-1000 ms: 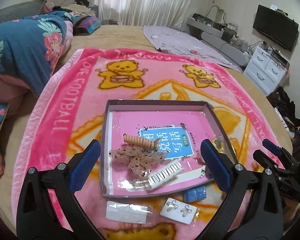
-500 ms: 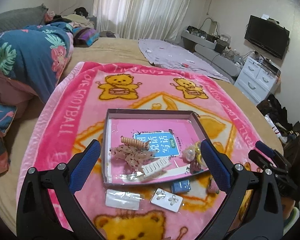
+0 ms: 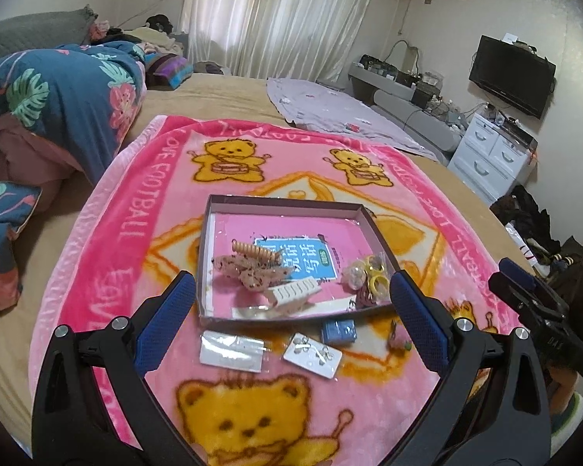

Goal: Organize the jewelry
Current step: 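Withdraw both tools from the box toward the remaining items on the blanket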

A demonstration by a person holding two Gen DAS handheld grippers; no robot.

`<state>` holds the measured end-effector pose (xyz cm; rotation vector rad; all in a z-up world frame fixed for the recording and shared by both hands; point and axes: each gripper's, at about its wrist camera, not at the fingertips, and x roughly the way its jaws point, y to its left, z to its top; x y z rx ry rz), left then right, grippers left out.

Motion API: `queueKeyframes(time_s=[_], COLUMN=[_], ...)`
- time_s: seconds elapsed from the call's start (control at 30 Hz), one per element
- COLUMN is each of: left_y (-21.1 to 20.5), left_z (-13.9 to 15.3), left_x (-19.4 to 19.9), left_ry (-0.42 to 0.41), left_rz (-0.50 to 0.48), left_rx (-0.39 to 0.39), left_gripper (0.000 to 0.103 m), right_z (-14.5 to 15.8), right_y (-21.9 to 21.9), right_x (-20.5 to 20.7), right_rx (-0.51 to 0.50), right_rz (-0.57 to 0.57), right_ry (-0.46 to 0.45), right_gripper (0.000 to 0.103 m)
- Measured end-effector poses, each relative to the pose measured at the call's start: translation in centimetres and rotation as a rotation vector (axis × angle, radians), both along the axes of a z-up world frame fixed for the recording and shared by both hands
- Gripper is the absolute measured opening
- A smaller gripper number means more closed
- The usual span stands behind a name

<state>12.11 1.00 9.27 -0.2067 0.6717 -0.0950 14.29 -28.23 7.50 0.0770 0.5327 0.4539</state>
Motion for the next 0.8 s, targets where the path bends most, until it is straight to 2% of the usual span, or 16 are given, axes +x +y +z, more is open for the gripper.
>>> queueKeyframes(time_s=[0.8], left_y=[-2.2], left_z=[-3.1], left_x=[-3.1], left_ry=[0.043], left_rz=[-0.031], left_rx=[0.057], left_gripper=[0.093], right_z=[-2.0], right_y=[-1.5], right_x=[-2.8], right_rx=[-0.064], right_rz=[-0.004], right_ry=[0.051], right_gripper=[0.095])
